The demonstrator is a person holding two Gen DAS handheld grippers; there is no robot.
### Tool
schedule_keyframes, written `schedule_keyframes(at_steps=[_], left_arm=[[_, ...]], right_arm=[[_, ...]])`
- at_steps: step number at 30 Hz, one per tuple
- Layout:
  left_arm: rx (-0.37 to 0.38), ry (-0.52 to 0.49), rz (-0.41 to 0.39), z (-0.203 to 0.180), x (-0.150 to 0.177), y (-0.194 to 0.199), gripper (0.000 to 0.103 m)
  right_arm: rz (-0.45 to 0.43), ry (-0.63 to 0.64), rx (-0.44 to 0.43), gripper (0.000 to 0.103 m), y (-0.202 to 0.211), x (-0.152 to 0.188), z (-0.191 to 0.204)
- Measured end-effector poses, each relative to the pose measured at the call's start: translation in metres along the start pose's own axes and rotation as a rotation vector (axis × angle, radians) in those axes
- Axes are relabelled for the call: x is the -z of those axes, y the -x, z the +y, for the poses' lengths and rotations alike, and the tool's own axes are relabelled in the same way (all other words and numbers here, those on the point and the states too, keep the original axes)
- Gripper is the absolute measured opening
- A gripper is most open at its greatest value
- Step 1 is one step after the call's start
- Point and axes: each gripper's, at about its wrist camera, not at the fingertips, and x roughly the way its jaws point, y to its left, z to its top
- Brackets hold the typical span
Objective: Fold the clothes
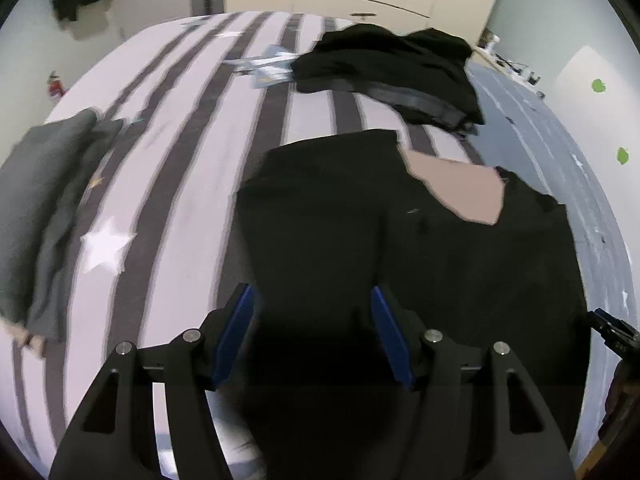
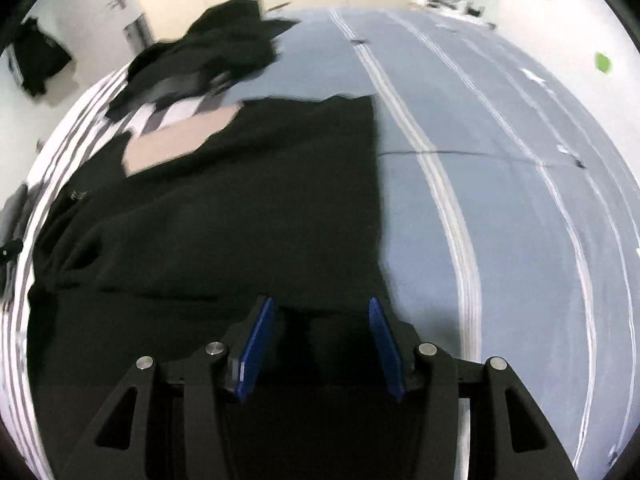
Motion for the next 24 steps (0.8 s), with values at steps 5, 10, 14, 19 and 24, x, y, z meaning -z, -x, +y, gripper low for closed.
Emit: schedule_keyframes(at_steps=[5, 10, 14, 19, 24], left_arm=[[0.040, -0.048, 0.100, -0.029, -0.018, -0.042, 0.063], [0.049, -0.132, 0.111, -0.046, -0.020, -0.047, 0.008], [-0.020, -0.114, 0.049, -0.024, -0.017, -0.023, 0.000], [-0.158, 0.111, -0.039, 0.049, 0.005, 0.018, 0.000], [-0.050, 0.146, 0.038, 0.045, -0.001, 0.005, 0.028]], right_arm=[[-0.029, -0.016, -0.037, 0.046, -0.009, -0.017, -0.003], [0.002, -0.003, -0.042, 0.046, -0.030, -0.024, 0.012], [0.053, -0.006, -0.034, 0.047, -0.049, -0.018, 0.014], [0.067, -0.020, -0.053, 0.046, -0.051, -0.017, 0.008], [0.067, -0.002, -0.044, 0.046, -0.051, -0.017, 0.009]])
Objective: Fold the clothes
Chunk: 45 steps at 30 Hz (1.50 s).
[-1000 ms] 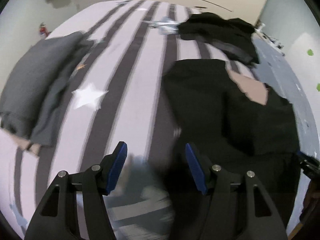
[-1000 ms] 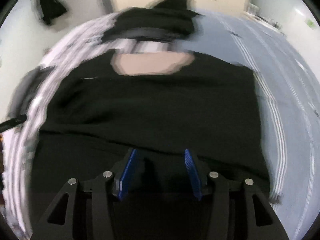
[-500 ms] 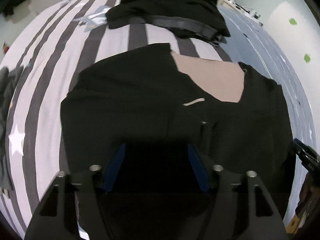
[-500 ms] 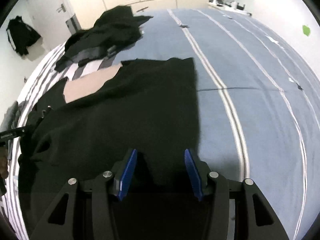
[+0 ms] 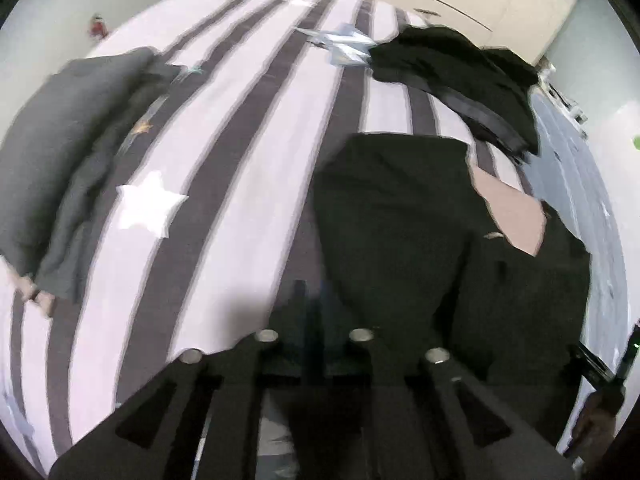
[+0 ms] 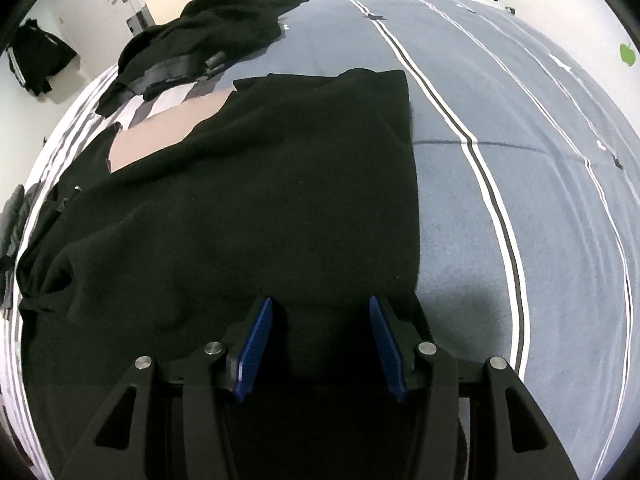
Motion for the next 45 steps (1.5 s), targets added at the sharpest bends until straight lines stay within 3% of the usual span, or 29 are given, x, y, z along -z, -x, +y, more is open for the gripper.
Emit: schedule_keyframes(at_steps=[2, 4, 7, 10, 12, 13, 19, 21, 25, 27, 30, 32, 34, 38, 41, 45], left_arm=[[0.027, -0.088, -0.044, -0.031, -0.003, 0.003, 0.065], [0.065, -0.134, -0.045, -0.056, -0.004, -0.001, 0.069], [0.093, -0.200, -0.003, -0.087, 0.000, -0.016, 0.069], [0.026, -0.287, 0.039, -0.111, 0.007, -0.039, 0.067], [0.045, -0.291, 0.067, -0.112, 0.010, -0.051, 0.033], [0.043, -0.285, 0.075, -0.109, 0.010, -0.052, 0.012], [-0.021, -0.154, -0.023, -0.047, 0.003, -0.012, 0.007], [-0.104, -0.069, -0.041, -0.012, 0.005, 0.001, 0.002], [-0.199, 0.119, 0.008, 0.052, 0.018, 0.007, 0.002], [-0.197, 0.135, 0.041, 0.060, 0.020, 0.003, 0.002], [-0.122, 0.095, 0.046, 0.039, 0.013, -0.003, 0.010], [-0.055, 0.056, 0.050, 0.017, 0.006, -0.009, 0.035], [-0.015, 0.012, 0.051, -0.003, 0.002, -0.016, 0.046], [-0.100, -0.105, 0.040, -0.033, -0.005, -0.036, 0.047], [-0.047, -0.062, 0.042, -0.025, -0.008, -0.037, 0.046], [0.055, -0.027, -0.046, -0.021, -0.010, -0.013, 0.046]], right_arm=[[-0.010, -0.016, -0.007, 0.046, 0.001, 0.001, -0.002], [-0.023, -0.025, -0.013, 0.046, 0.001, 0.003, -0.003], [-0.033, -0.023, -0.012, 0.046, 0.001, 0.005, -0.003], [-0.036, -0.019, -0.017, 0.046, 0.001, 0.005, -0.004], [-0.036, -0.007, -0.017, 0.046, 0.001, 0.006, -0.004], [-0.036, 0.001, -0.015, 0.046, 0.001, 0.006, -0.004], [-0.040, 0.017, 0.002, 0.046, 0.000, 0.007, -0.005], [-0.032, -0.008, 0.028, 0.046, -0.001, 0.006, -0.011], [-0.015, -0.059, 0.001, 0.046, -0.002, 0.004, -0.021], [-0.015, -0.039, 0.024, 0.046, -0.002, 0.004, -0.017], [-0.016, -0.044, 0.025, 0.046, -0.003, 0.005, -0.018], [-0.019, -0.041, 0.025, 0.046, -0.002, 0.005, -0.019], [-0.020, -0.034, 0.027, 0.046, -0.002, 0.005, -0.018], [-0.014, -0.034, 0.021, 0.046, -0.002, 0.003, -0.019], [-0.015, -0.036, 0.021, 0.046, -0.001, 0.003, -0.019], [-0.020, -0.043, 0.019, 0.046, 0.000, 0.004, -0.019]])
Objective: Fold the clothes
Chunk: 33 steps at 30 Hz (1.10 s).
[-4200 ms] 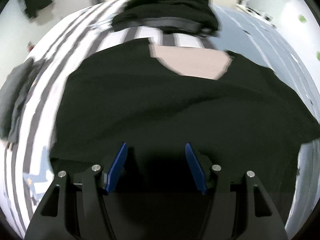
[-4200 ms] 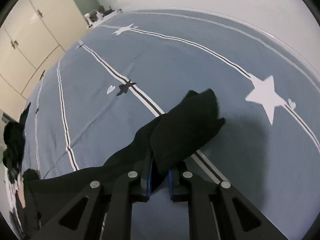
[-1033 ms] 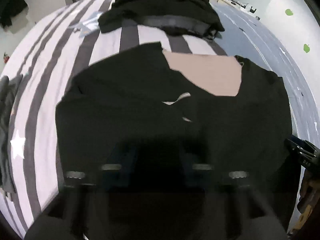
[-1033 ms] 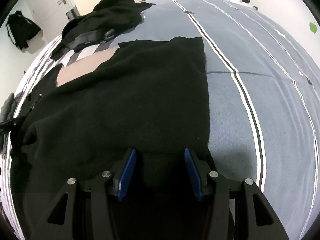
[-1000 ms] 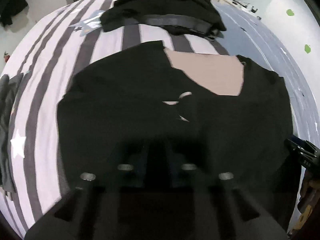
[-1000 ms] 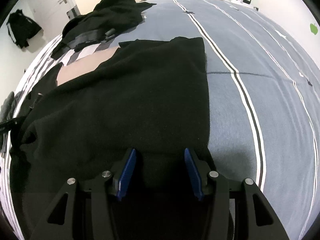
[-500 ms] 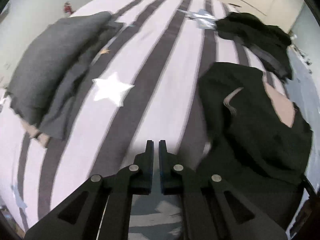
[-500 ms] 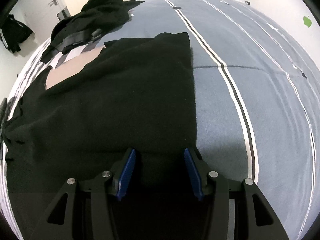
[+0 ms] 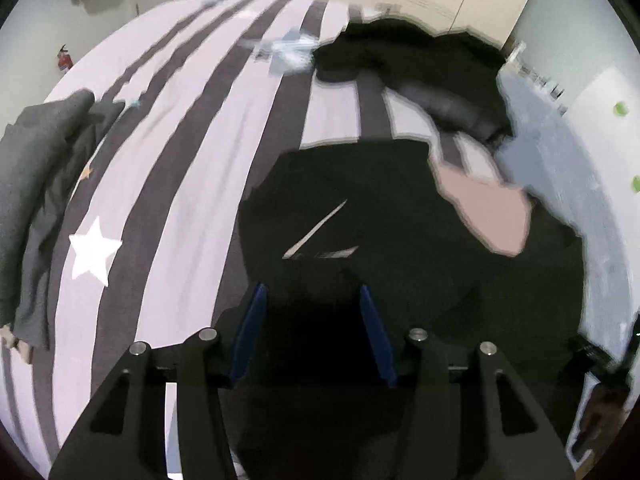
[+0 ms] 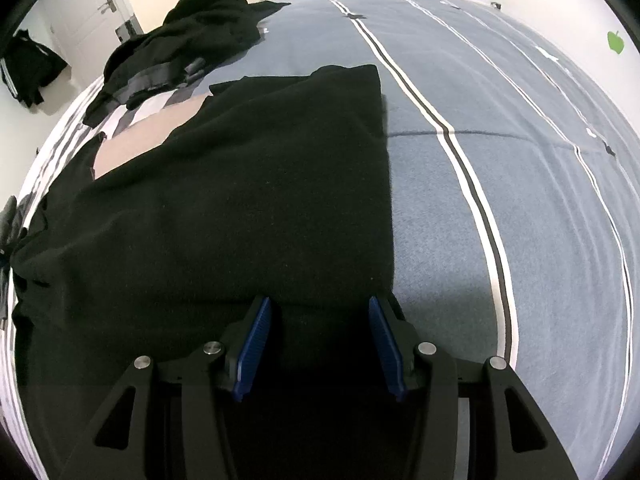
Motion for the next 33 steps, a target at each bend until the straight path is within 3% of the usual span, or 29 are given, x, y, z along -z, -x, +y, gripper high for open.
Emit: schedule_keyframes(at_steps=[2, 5, 6, 7, 8, 11, 16, 17, 21, 24, 27, 29, 30, 32, 33], left_arm=[[0.019, 0.001, -0.009, -0.001, 0.000, 0.003, 0.049], [-0.044, -0.069, 0.052, -0.006, 0.003, -0.013, 0.048], [-0.051, -0.085, 0.072, -0.006, 0.006, -0.019, 0.042], [-0.058, -0.101, 0.092, -0.005, 0.009, -0.025, 0.016], [-0.059, -0.100, 0.100, -0.004, 0.010, -0.026, 0.001], [-0.046, -0.083, 0.062, 0.000, 0.014, -0.012, 0.000], [-0.028, -0.011, 0.002, 0.023, 0.033, 0.045, 0.000], [-0.051, -0.005, 0.010, 0.029, 0.038, 0.051, 0.000], [-0.152, 0.007, 0.221, 0.059, 0.072, 0.031, 0.000], [-0.160, 0.020, 0.194, 0.067, 0.068, 0.033, 0.000], [-0.108, 0.003, 0.128, 0.052, 0.045, 0.036, 0.006], [-0.072, -0.039, 0.102, 0.030, 0.028, 0.030, 0.028], [-0.057, -0.060, 0.097, 0.019, 0.021, 0.026, 0.033], [-0.062, -0.116, 0.101, -0.001, 0.008, 0.010, 0.052], [-0.079, -0.134, 0.112, -0.007, 0.004, 0.000, 0.053]], right_arm=[[-0.003, 0.000, 0.002, 0.046, 0.000, 0.001, 0.001], [-0.005, -0.001, 0.003, 0.046, 0.000, 0.001, 0.001], [-0.005, -0.002, 0.003, 0.046, 0.000, 0.001, 0.001], [-0.004, -0.002, 0.003, 0.046, 0.000, 0.001, 0.001], [-0.003, -0.003, 0.004, 0.046, 0.000, 0.001, 0.001], [0.000, 0.000, 0.003, 0.046, 0.000, 0.000, 0.001], [0.004, 0.007, 0.005, 0.046, 0.000, 0.000, 0.002], [0.005, 0.005, 0.005, 0.046, 0.000, 0.000, 0.002], [0.008, -0.002, 0.012, 0.046, 0.001, 0.000, 0.003], [0.007, -0.003, 0.016, 0.046, 0.001, 0.000, 0.004], [0.007, -0.002, 0.016, 0.046, 0.000, 0.000, 0.005], [0.006, 0.000, 0.017, 0.046, 0.000, 0.000, 0.005], [0.006, 0.000, 0.016, 0.046, 0.000, 0.000, 0.005], [0.007, -0.002, 0.017, 0.046, -0.001, -0.001, 0.005], [0.008, -0.002, 0.018, 0.046, -0.001, -0.001, 0.005]])
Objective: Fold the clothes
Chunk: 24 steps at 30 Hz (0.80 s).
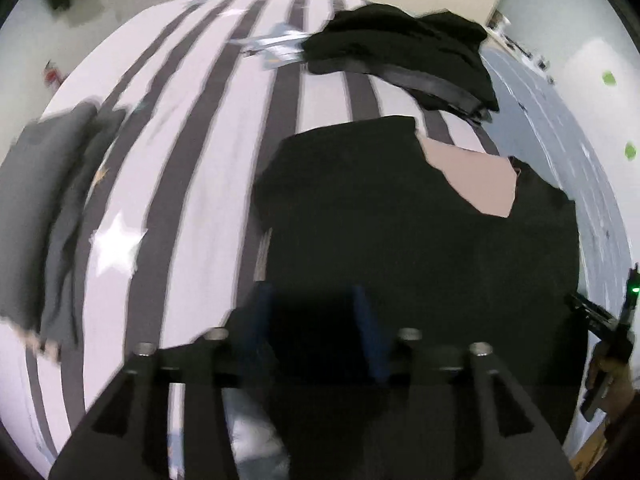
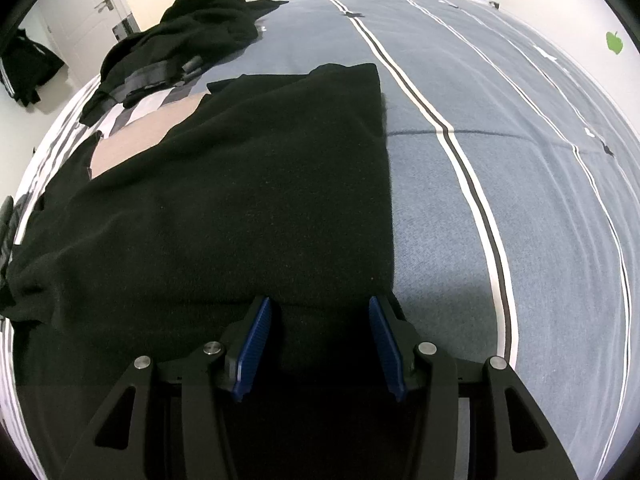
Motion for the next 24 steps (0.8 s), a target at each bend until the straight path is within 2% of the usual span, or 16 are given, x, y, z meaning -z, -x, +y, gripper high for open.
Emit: schedule_keyframes(at_steps=[4, 6, 8, 11, 13, 20, 22, 24], left_arm=[[-0.077, -0.035, 0.054, -0.007, -0.013, -0.036, 0.053], [-0.068, -0.044, 0.071, -0.005, -0.011, -0.044, 0.051], [-0.073, -0.062, 0.076, -0.004, -0.009, -0.050, 0.023], [-0.065, -0.080, 0.054, -0.007, -0.003, -0.049, 0.009], [-0.055, -0.085, 0.013, -0.008, -0.003, -0.041, 0.008], [0.044, -0.019, -0.202, -0.002, -0.011, 0.026, 0.007], [0.061, 0.022, -0.207, 0.006, -0.011, 0.034, 0.007], [0.023, 0.039, -0.150, 0.019, -0.012, 0.022, 0.007]], right_arm=[[0.002, 0.000, -0.002, 0.046, 0.000, -0.001, 0.000], [0.000, 0.004, -0.002, 0.046, 0.000, -0.001, 0.000], [-0.003, 0.004, -0.006, 0.046, 0.000, 0.000, 0.000], [-0.008, 0.005, -0.005, 0.046, 0.001, 0.001, 0.000], [-0.011, 0.005, -0.004, 0.046, 0.001, 0.001, 0.000], [-0.008, 0.007, -0.004, 0.046, 0.002, 0.000, 0.000], [-0.007, 0.007, -0.004, 0.046, 0.002, 0.000, 0.000], [-0.007, 0.006, -0.004, 0.046, 0.002, 0.000, -0.001]])
